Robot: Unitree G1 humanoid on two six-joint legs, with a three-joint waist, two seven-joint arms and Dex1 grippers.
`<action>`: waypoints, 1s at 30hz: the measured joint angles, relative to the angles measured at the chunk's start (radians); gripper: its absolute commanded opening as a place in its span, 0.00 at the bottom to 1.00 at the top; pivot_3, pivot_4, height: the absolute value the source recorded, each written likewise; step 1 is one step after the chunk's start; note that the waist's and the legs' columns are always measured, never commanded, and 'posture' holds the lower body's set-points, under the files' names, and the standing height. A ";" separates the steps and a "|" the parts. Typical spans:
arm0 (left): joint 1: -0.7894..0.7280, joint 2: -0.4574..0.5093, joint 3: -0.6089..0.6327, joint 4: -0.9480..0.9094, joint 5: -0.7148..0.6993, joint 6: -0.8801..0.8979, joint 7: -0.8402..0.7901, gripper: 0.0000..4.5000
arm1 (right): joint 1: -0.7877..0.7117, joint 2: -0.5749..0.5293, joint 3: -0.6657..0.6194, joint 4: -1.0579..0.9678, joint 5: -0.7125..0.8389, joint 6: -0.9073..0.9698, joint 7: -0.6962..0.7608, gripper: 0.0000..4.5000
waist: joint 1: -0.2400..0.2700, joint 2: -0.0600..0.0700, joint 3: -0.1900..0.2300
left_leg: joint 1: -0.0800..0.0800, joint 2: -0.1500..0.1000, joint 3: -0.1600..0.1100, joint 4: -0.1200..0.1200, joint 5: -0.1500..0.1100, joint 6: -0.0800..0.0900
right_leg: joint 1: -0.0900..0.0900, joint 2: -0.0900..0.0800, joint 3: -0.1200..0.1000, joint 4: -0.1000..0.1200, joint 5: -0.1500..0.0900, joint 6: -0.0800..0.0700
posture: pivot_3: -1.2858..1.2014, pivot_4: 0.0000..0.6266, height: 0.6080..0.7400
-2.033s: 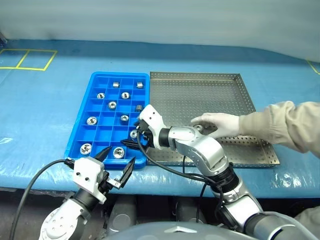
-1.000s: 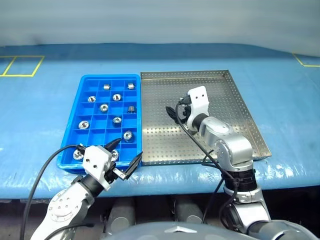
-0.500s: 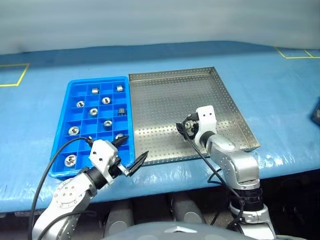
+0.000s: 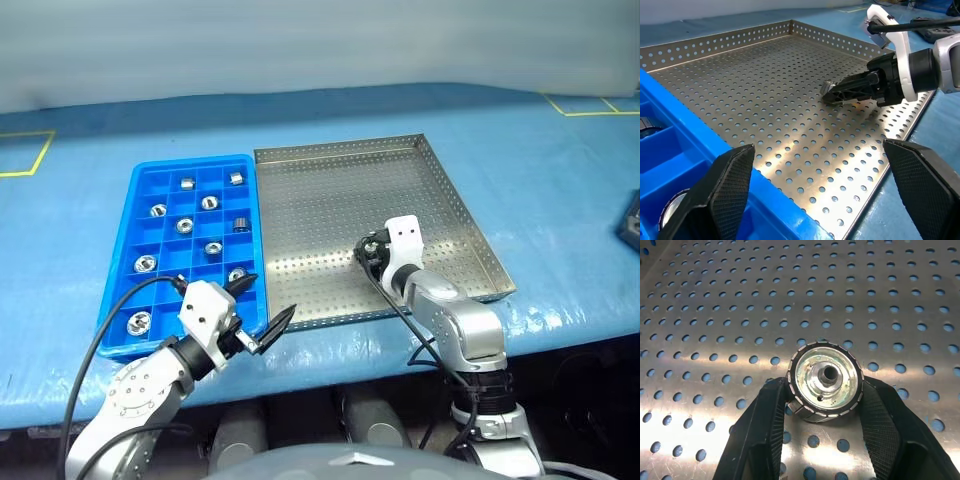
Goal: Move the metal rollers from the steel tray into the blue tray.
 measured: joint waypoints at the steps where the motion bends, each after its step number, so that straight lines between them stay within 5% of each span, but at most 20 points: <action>1: 0.009 -0.002 0.002 0.000 0.002 -0.002 0.005 1.00 | -0.010 0.006 0.003 0.000 0.001 -0.001 0.003 0.40 | 0.002 0.000 0.000 | 0.000 0.000 0.000 0.000 0.000 0.000 | 0.000 0.000 0.000 0.000 0.000 0.000 | 0.54 0.24 1.00; 13: 0.174 -0.107 0.096 -0.100 0.069 -0.085 0.161 1.00 | -0.310 0.122 0.162 0.063 0.037 -0.090 0.138 0.40 | 0.076 -0.001 0.001 | 0.000 0.000 -0.001 -0.006 0.000 0.000 | -0.001 0.000 -0.001 -0.003 -0.001 -0.002 | 0.64 0.24 1.00; 23: 0.446 -0.181 0.094 -0.208 0.126 -0.157 0.223 1.00 | -0.325 0.164 0.314 0.198 0.028 -0.135 0.249 0.40 | 0.177 -0.002 0.001 | -0.001 0.000 -0.002 -0.008 0.000 0.000 | -0.003 -0.001 -0.003 -0.004 -0.005 -0.005 | 0.69 0.24 1.00; 30: 0.482 -0.197 0.072 -0.230 0.144 -0.181 0.242 1.00 | -0.317 0.176 0.361 0.227 0.027 -0.135 0.289 0.40 | 0.210 -0.001 0.002 | -0.002 0.000 -0.001 -0.009 0.000 0.000 | -0.005 -0.001 -0.003 -0.004 -0.005 -0.005 | 0.71 0.24 1.00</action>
